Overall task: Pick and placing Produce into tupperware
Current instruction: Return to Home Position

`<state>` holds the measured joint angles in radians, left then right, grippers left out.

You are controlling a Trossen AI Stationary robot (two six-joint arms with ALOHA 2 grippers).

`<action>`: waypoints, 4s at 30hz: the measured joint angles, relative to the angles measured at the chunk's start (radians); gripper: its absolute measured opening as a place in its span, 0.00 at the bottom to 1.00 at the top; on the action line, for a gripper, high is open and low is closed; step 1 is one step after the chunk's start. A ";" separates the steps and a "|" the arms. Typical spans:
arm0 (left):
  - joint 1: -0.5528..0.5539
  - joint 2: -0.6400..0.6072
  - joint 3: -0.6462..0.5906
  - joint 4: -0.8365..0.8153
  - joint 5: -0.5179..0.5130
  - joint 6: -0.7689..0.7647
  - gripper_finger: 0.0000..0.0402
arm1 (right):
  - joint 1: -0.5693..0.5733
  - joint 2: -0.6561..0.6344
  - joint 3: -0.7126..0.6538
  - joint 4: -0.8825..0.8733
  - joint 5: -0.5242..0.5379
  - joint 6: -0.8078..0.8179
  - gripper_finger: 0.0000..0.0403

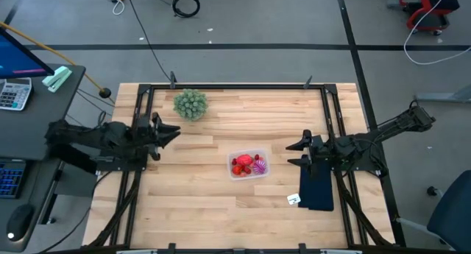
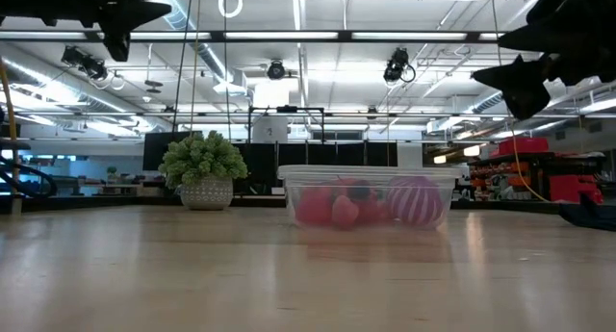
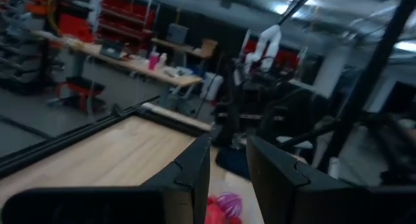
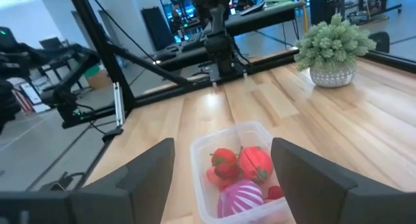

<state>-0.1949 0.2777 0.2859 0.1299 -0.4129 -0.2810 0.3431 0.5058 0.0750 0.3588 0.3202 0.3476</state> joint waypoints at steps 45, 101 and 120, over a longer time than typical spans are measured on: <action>0.020 -0.121 -0.277 0.144 0.096 -0.048 0.27 | 0.000 0.019 0.000 -0.006 0.038 0.000 0.66; 0.020 -0.121 -0.279 0.143 0.096 -0.047 0.27 | 0.000 -0.258 0.024 -0.154 -0.010 -0.055 0.66; 0.020 -0.121 -0.279 0.143 0.096 -0.047 0.27 | 0.000 -0.266 -0.050 -0.063 -0.008 -0.045 0.66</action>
<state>-0.1753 0.1570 0.0067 0.2726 -0.3172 -0.3278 0.3431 0.2397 0.0248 0.2955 0.3126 0.3028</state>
